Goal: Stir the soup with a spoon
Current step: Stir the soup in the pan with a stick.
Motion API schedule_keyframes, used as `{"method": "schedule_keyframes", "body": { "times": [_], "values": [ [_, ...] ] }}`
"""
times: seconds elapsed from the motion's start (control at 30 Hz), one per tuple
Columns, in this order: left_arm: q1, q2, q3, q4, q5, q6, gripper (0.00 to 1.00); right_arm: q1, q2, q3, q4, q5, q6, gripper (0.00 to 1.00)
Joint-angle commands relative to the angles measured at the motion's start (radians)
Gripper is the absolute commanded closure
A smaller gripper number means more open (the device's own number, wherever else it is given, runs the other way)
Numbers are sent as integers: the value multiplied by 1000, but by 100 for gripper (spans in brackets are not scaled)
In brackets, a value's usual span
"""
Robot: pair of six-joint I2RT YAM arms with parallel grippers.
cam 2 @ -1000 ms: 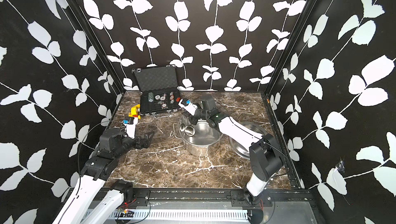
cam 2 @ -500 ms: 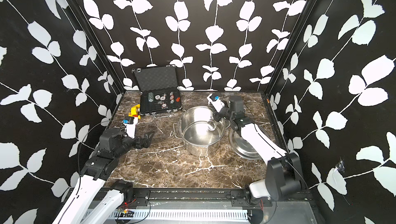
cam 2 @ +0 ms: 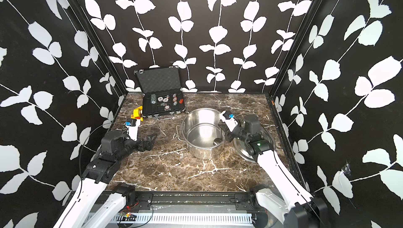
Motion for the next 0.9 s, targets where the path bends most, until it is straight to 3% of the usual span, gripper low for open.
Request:
{"method": "schedule_keyframes", "body": {
  "times": [0.0, 0.2, 0.43, 0.7, 0.87],
  "values": [
    [-2, -5, -10, 12, 2, 12, 1, 59, -65, 0, -51, -8, 30, 100],
    [-2, -5, -8, 13, 8, 11, 1, 237, -10, 60, -66, 69, 16, 100],
    [-2, -14, -9, 9, 11, 12, 1, 386, 197, 174, 58, 120, -23, 100],
    [-2, -16, -10, 8, 15, 10, 1, 394, 437, 330, 175, 130, -61, 100],
    [-2, -19, -13, 15, 16, 7, 1, 336, 544, 409, 245, 90, -46, 100]
  ]
}}
